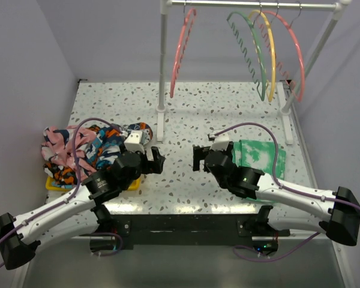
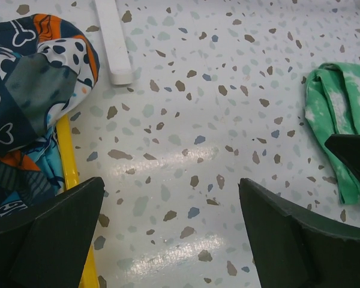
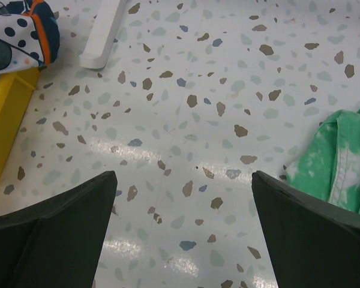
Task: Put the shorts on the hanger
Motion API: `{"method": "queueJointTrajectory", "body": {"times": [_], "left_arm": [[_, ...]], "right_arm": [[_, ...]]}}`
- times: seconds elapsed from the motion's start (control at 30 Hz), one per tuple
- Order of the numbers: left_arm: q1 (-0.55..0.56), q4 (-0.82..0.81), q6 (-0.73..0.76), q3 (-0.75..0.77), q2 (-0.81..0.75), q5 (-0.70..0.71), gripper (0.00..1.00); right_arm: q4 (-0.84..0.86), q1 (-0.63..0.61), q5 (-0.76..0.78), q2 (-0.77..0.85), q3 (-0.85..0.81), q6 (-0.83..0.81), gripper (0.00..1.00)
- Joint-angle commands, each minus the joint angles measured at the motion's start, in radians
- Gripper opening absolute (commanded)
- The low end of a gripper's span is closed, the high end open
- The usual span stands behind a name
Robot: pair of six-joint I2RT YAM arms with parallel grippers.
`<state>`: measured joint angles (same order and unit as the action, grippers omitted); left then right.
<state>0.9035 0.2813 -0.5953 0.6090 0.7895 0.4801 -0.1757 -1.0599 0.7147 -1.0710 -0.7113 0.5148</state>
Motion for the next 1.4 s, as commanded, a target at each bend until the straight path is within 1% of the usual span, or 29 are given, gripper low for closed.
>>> {"method": "queueJointTrajectory", "body": {"times": [0.0, 0.27, 0.43, 0.53, 0.63, 0.7, 0.77, 0.8, 0.87, 0.9, 0.93, 0.97, 1.0, 1.03, 1.07, 1.1, 1.17, 1.2, 1.27, 1.3, 1.37], "left_arm": [[-0.003, 0.032, -0.026, 0.044, 0.017, 0.064, 1.00], [-0.002, 0.078, -0.044, 0.080, 0.001, 0.072, 1.00], [-0.003, 0.120, -0.058, 0.106, -0.013, 0.097, 1.00], [-0.002, 0.136, -0.066, 0.117, -0.019, 0.110, 1.00], [-0.003, 0.153, -0.081, 0.123, -0.027, 0.121, 1.00], [-0.003, 0.186, -0.113, 0.132, -0.029, 0.146, 1.00], [-0.003, 0.220, -0.147, 0.141, -0.029, 0.213, 1.00], [-0.005, 0.272, -0.191, 0.168, -0.026, 0.241, 1.00], [-0.014, 0.323, -0.208, 0.233, -0.016, 0.323, 1.00], [-0.038, 0.404, -0.248, 0.257, -0.010, 0.356, 0.99], [-0.057, 0.439, -0.261, 0.283, 0.007, 0.405, 0.98], [-0.083, 0.462, -0.259, 0.322, 0.016, 0.419, 0.97], [-0.147, 0.488, -0.247, 0.334, 0.023, 0.429, 0.95], [-0.184, 0.490, -0.232, 0.343, 0.036, 0.430, 0.93], [-0.217, 0.483, -0.206, 0.354, 0.043, 0.431, 0.93], [-0.280, 0.473, -0.161, 0.360, 0.053, 0.439, 0.91], [-0.342, 0.466, -0.124, 0.376, 0.094, 0.460, 0.91], [-0.403, 0.440, -0.076, 0.379, 0.126, 0.459, 0.90], [-0.463, 0.403, -0.032, 0.383, 0.158, 0.398, 0.88], [-0.501, 0.356, 0.015, 0.379, 0.190, 0.368, 0.86], [-0.523, 0.332, 0.025, 0.373, 0.227, 0.325, 0.84]], "right_arm": [[0.050, -0.002, 0.005, 0.011, 0.007, -0.019, 0.99], [0.059, 0.000, 0.022, 0.035, -0.013, -0.039, 0.99], [0.081, -0.002, 0.072, 0.043, -0.040, -0.074, 0.99], [0.064, -0.002, 0.077, 0.029, -0.059, -0.098, 0.98], [0.047, 0.000, 0.039, 0.028, -0.071, -0.094, 0.99], [0.050, -0.002, -0.012, 0.023, -0.067, -0.113, 0.99], [0.047, -0.002, -0.027, 0.011, -0.063, -0.113, 0.99], [0.045, -0.002, -0.034, 0.008, -0.059, -0.113, 0.98], [0.056, -0.002, -0.046, -0.001, -0.053, -0.113, 0.99], [0.062, -0.002, -0.069, -0.004, -0.044, -0.113, 0.99], [0.071, 0.000, -0.081, -0.006, -0.042, -0.114, 0.98], [0.088, -0.002, -0.095, -0.016, -0.039, -0.119, 0.98], [0.094, -0.002, -0.109, -0.020, -0.039, -0.121, 0.98], [0.097, -0.002, -0.125, -0.027, -0.040, -0.121, 0.98], [0.102, -0.002, -0.132, -0.033, -0.042, -0.121, 0.98], [0.102, -0.002, -0.136, -0.047, -0.043, -0.121, 0.98], [0.102, -0.002, -0.152, -0.059, -0.045, -0.118, 0.98], [0.101, -0.002, -0.158, -0.069, -0.043, -0.116, 0.98], [0.105, 0.000, -0.172, -0.076, -0.043, -0.114, 0.98], [0.104, -0.002, -0.176, -0.081, -0.045, -0.114, 0.98], [0.104, 0.000, -0.176, -0.084, -0.045, -0.114, 0.98]]}}
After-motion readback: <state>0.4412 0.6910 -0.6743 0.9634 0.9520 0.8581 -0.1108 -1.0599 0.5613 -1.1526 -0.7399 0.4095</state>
